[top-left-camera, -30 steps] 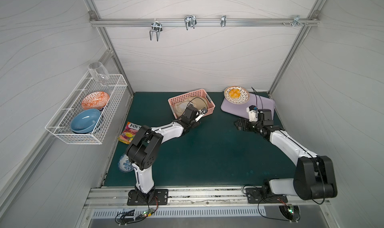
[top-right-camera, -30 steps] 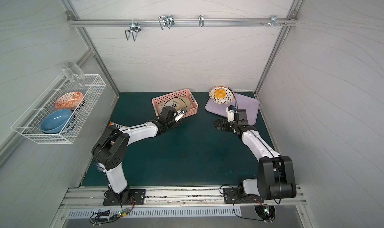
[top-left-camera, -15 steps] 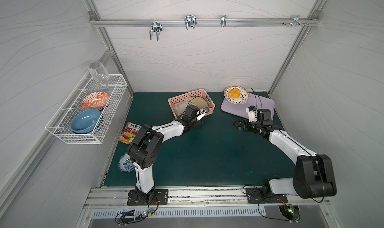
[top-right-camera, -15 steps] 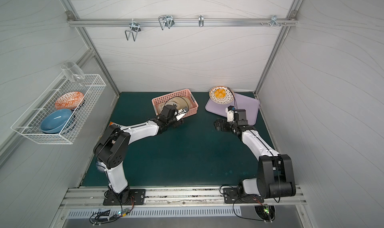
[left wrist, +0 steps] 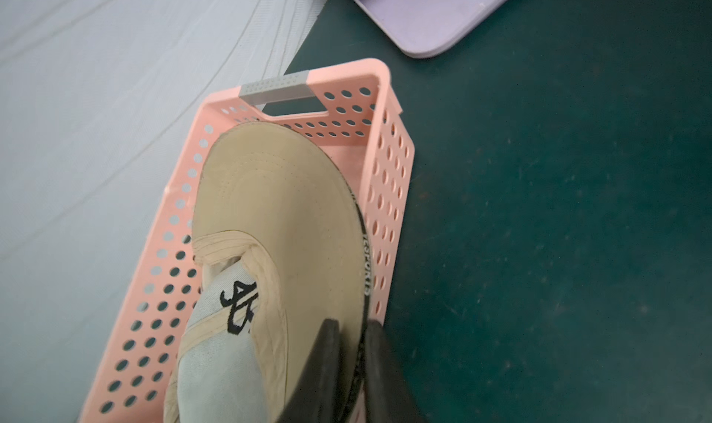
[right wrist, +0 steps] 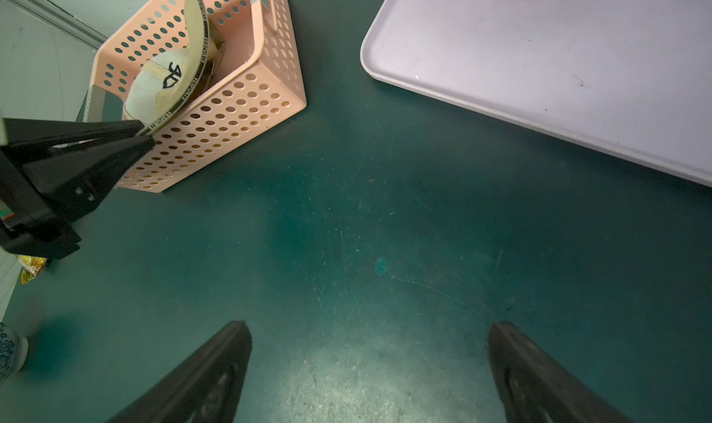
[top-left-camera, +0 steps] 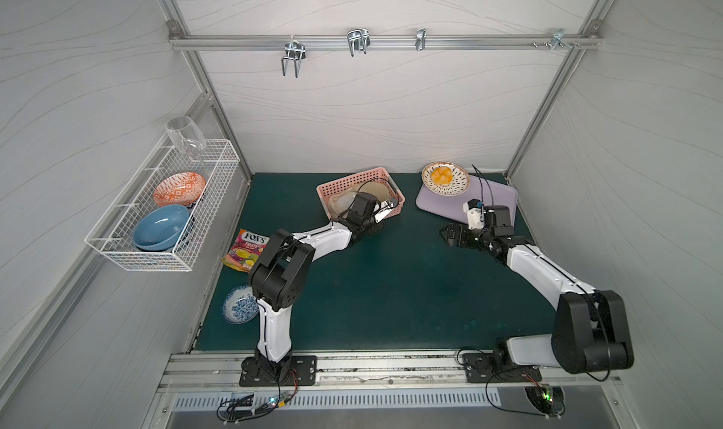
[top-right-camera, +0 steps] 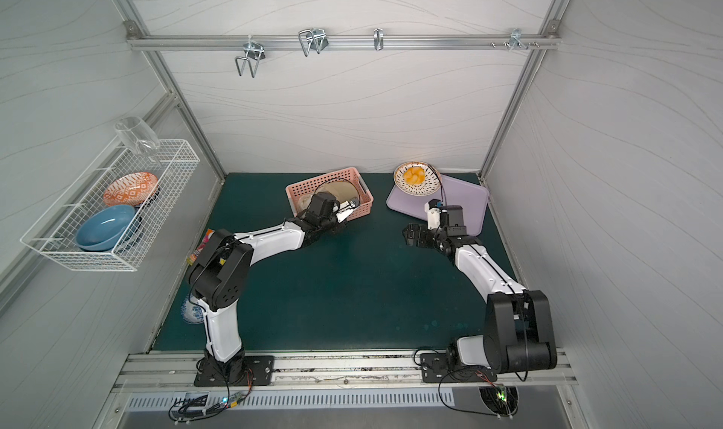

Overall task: Turn the baseball cap inside out
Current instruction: Pick up the baseball cap from the basket, then turn over the baseball cap.

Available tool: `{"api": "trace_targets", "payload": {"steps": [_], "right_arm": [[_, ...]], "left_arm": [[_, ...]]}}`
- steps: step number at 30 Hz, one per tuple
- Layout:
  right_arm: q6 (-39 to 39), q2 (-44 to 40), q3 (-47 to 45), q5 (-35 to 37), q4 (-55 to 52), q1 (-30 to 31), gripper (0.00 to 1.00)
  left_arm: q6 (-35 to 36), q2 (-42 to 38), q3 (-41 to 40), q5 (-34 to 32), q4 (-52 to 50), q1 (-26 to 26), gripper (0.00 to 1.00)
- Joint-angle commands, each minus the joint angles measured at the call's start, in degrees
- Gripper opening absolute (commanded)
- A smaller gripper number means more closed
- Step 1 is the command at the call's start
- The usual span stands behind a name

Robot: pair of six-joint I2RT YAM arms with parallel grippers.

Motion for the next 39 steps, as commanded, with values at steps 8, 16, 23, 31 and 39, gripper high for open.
{"api": "trace_targets", "payload": {"steps": [8, 16, 23, 31, 39], "right_arm": [[0.29, 0.05, -0.5, -0.15, -1.39, 0.55, 0.99], [0.36, -1.18, 0.59, -4.13, -1.86, 0.58, 0.99], [1.34, -4.68, 2.54, -11.86, -2.33, 0.56, 0.99], [1.81, -10.64, 4.61, -20.42, -2.8, 1.64, 0.99], [1.45, -15.87, 5.85, -21.73, -5.13, 5.65, 0.99]], "left_arm": [[-1.58, -5.39, -0.54, 3.97, 1.42, 0.0, 0.0], [-2.15, -10.88, -0.45, -6.12, 7.34, -0.06, 0.0], [-7.86, -20.15, 5.64, -7.47, -1.58, -0.1, 0.0], [-26.35, -33.02, 9.52, 2.26, -12.62, -0.08, 0.0], [-39.51, -42.54, -2.48, 20.04, -5.51, 0.0, 0.0]]}}
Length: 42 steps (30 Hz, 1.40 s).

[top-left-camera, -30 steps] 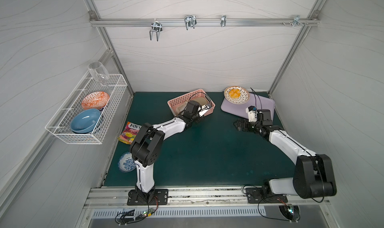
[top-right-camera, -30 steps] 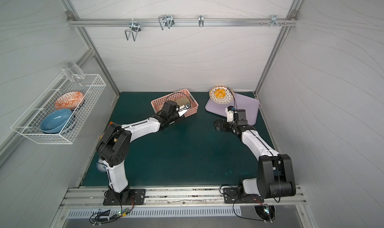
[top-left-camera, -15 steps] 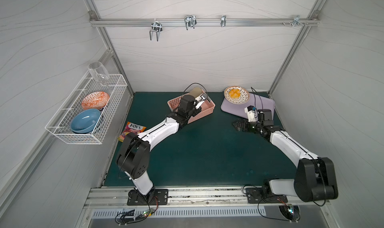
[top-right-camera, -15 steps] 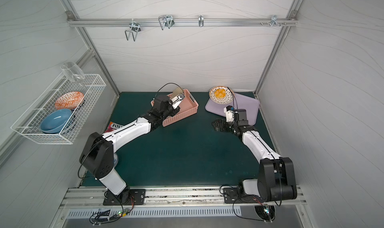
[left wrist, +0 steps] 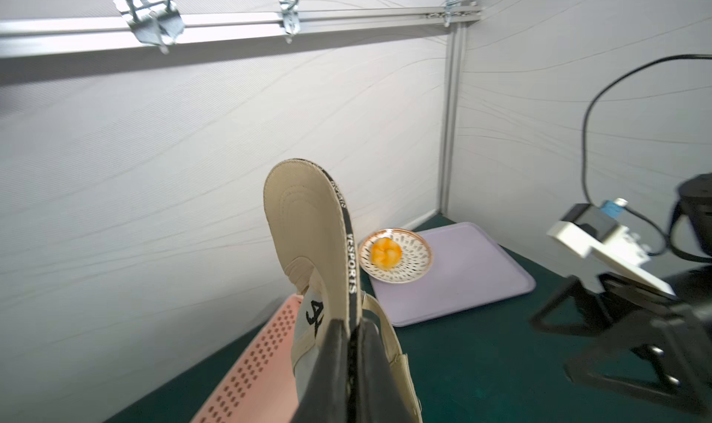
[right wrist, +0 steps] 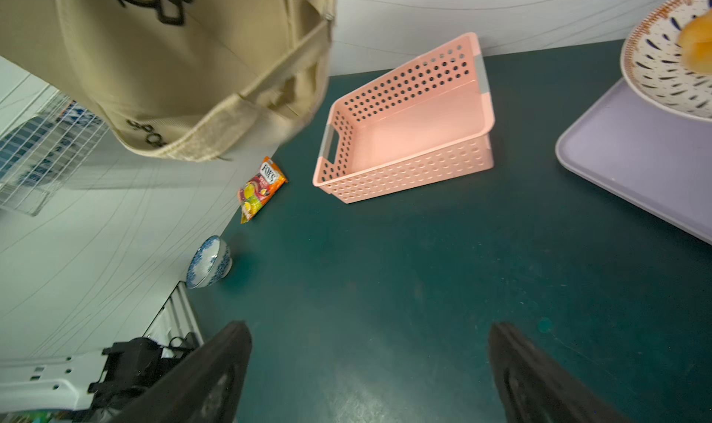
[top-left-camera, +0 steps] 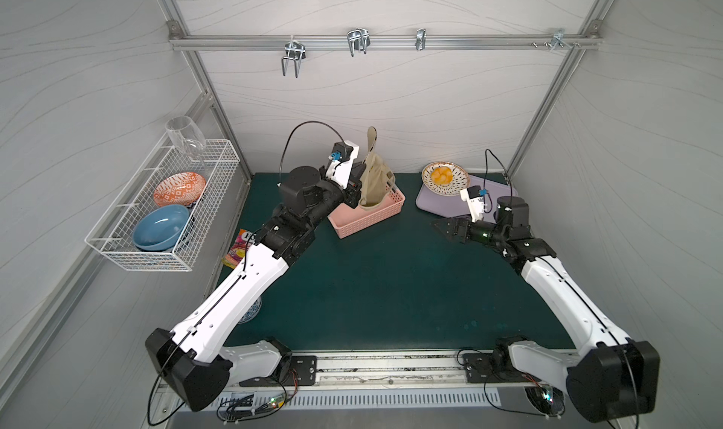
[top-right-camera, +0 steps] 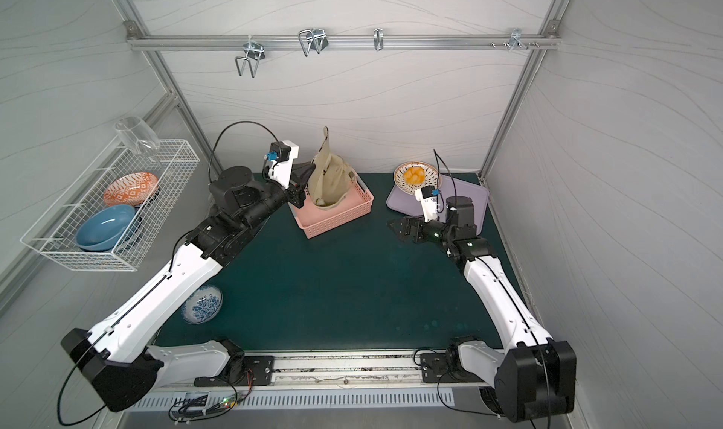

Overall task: Turn the baseball cap inside out
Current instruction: Turn over the baseball cap.

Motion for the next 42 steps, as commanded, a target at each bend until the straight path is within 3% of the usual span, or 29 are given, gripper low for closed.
{"api": "trace_targets", "payload": {"steps": [1, 9, 16, 22, 30, 34, 42], "right_arm": [[-0.36, -2.17, 0.81, -0.62, -3.03, 2.18, 0.99], [-5.36, -2.81, -1.38, 5.12, -8.51, 12.42, 0.92], [-3.93, 2.9, -6.54, 11.44, -2.62, 17.85, 0.84], [-2.15, 10.65, -8.18, 13.56, 4.5, 20.46, 0.79], [1.69, 21.86, -7.24, 19.01, 13.81, 22.75, 0.56], [2.07, 25.78, -4.67, 20.24, 14.72, 23.98, 0.49], [1.62, 31.05, -0.44, 22.34, 10.26, 26.97, 0.47]], "left_arm": [[-8.48, -1.41, -5.97, 10.2, 5.52, -0.1, 0.0], [-16.34, -1.27, -27.75, 18.16, 26.4, -0.16, 0.0], [-22.36, 2.58, -38.15, 19.07, 38.78, -0.17, 0.0], [-22.99, 3.33, -43.08, 16.92, 39.92, -0.2, 0.0], [-21.82, 2.08, -48.39, 14.86, 39.52, -0.19, 0.0], [-22.08, 1.51, -49.93, 14.7, 40.16, -0.19, 0.0], [-21.34, -0.65, -50.19, 11.92, 38.29, -0.21, 0.0]]}}
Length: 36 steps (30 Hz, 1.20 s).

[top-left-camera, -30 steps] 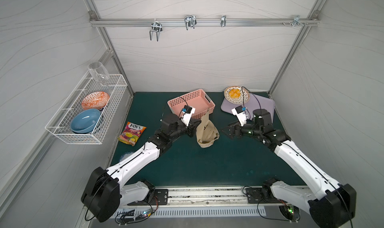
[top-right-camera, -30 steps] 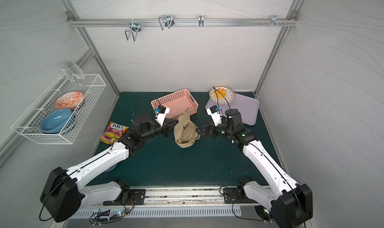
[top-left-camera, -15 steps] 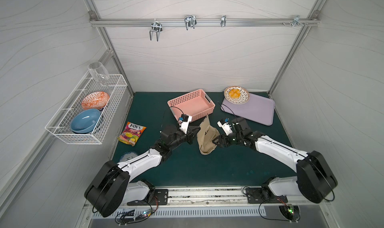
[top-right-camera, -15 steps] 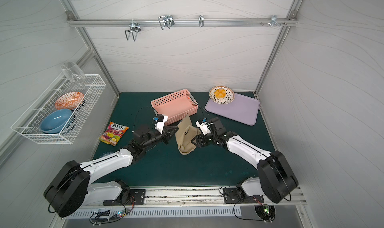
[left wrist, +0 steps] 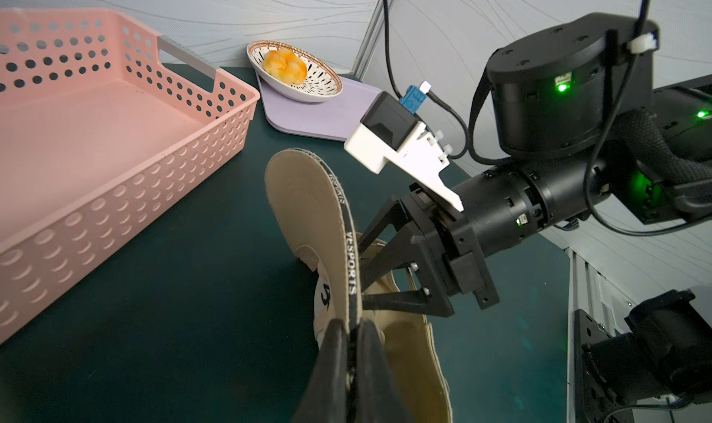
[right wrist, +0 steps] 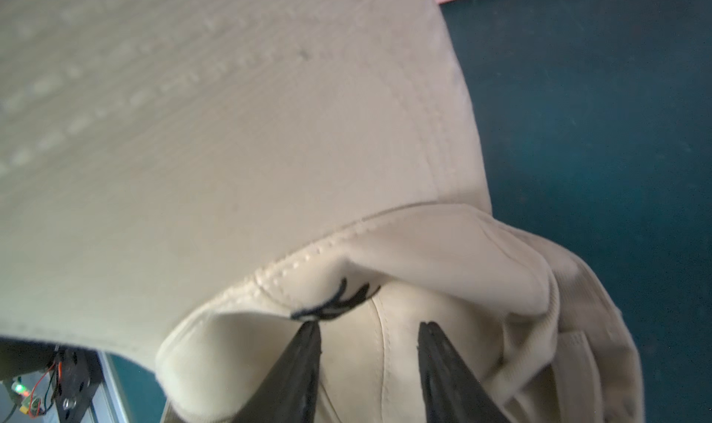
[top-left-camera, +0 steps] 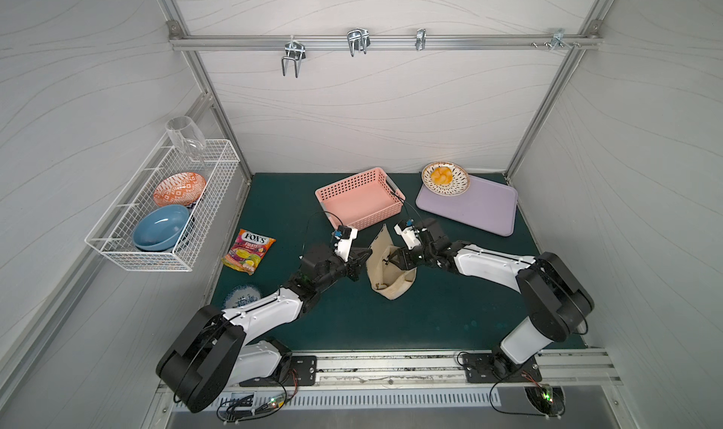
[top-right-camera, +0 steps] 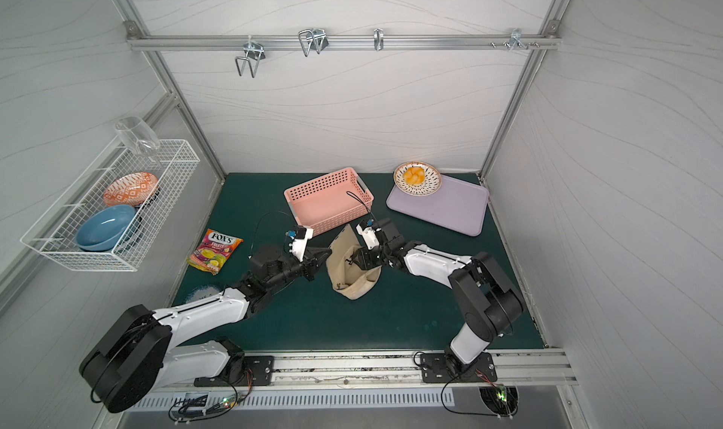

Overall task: Turn the baseball cap inside out
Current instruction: Turn over the baseball cap.

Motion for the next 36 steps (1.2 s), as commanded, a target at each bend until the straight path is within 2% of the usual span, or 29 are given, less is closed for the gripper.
{"api": "trace_targets", "payload": {"steps": [1, 5, 8, 13, 20, 25, 27, 30, 34, 36], "right_arm": [[0.06, 1.28, 0.8, 1.7, -2.62, 1.15, 0.48], [-0.92, 0.71, 1.33, 5.43, -8.57, 2.21, 0.62], [-1.21, -0.62, 1.21, 8.91, -11.93, 2.67, 0.67], [-1.18, -1.4, 1.76, 10.05, -15.17, 2.79, 0.7], [0.16, 3.92, 3.99, 12.52, -16.75, 4.01, 0.75], [1.93, 7.85, 5.5, 12.9, -14.99, 4.32, 0.74], [2.4, 9.3, 6.06, 12.61, -13.9, 4.45, 0.72], [2.97, 10.54, 6.06, 12.7, -12.22, 4.83, 0.57], [3.69, 9.84, 3.96, 11.51, -8.5, 4.62, 0.21], [4.11, 7.86, 1.98, 8.6, -5.56, 3.55, 0.06]], "left_arm": [[0.71, -1.69, 0.47, -2.22, -0.41, -0.14, 0.0], [0.69, -1.97, 0.35, -4.72, -0.34, -0.11, 0.0], [0.52, -1.94, 0.39, -5.7, -0.26, -0.09, 0.0], [0.17, -1.33, 0.64, -5.51, 0.54, -0.14, 0.0], [-0.16, -0.2, 0.23, -5.45, 1.87, -0.09, 0.0], [-0.19, 1.02, -0.02, -5.01, 2.74, -0.16, 0.0], [-0.32, 1.67, -0.46, -5.0, 3.6, -0.11, 0.0], [-0.38, 2.24, -0.82, -5.37, 4.07, -0.16, 0.0], [-0.14, 2.56, -1.42, -6.65, 4.09, -0.15, 0.0], [-0.12, 2.43, -1.9, -8.01, 4.02, -0.15, 0.0]]}}
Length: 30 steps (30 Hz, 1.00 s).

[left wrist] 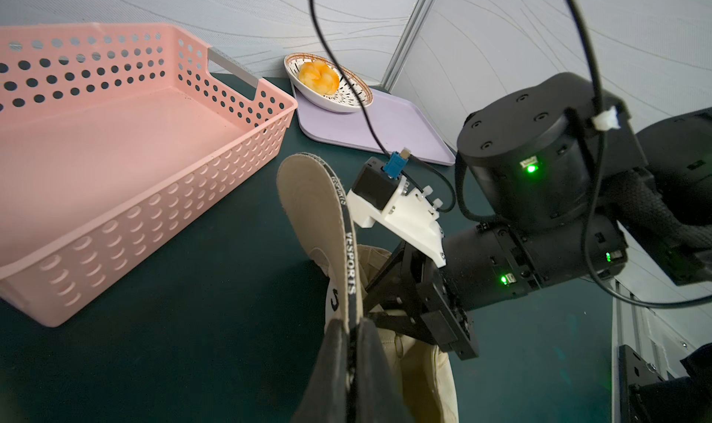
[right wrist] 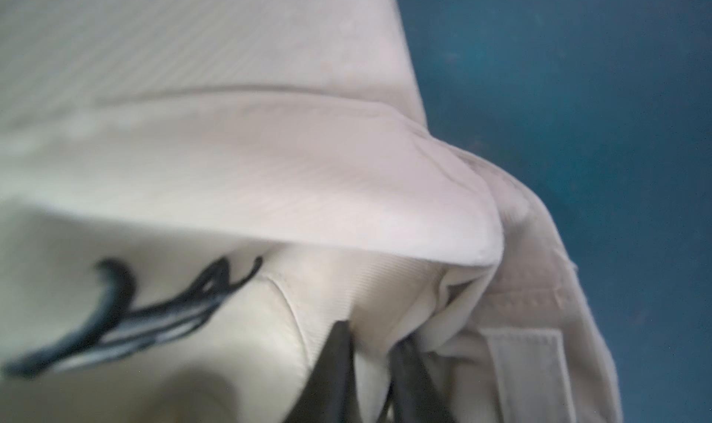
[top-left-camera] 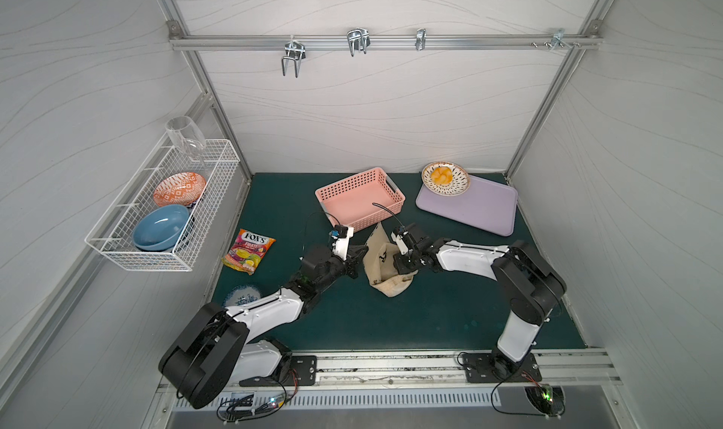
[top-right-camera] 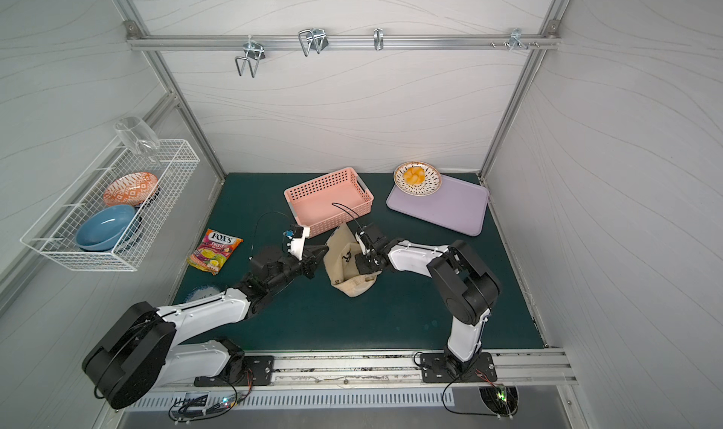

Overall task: Turn the baseball cap inside out
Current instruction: Turn over the baseball cap.

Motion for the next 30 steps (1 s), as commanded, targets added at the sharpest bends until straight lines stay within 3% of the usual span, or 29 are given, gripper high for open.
{"api": "trace_targets", "payload": {"steps": [1, 9, 20, 27, 30], "right_arm": [[1.38, -2.28, -4.31, -6.52, 4.3, -1.07, 0.0], [5.3, -20.76, -14.9, -25.03, 14.3, -11.97, 0.0], [11.53, -38.99, -21.17, -40.35, 21.15, -22.65, 0.0], [10.56, -39.95, -21.07, -43.11, 20.15, -22.99, 0.0], [10.39, -38.37, -20.7, -43.83, 19.65, -22.95, 0.0]], "left_arm": [[0.31, 0.48, -0.91, -2.85, 0.74, -0.1, 0.0], [-1.12, -0.63, -1.41, -13.03, -3.16, -0.06, 0.0], [-6.67, 0.22, -1.65, -23.14, -6.08, 0.05, 0.0], [-7.38, -0.85, -2.85, -18.16, -3.08, 0.94, 0.0], [-8.82, -2.02, -4.4, -12.17, 0.69, 2.73, 0.0]]}}
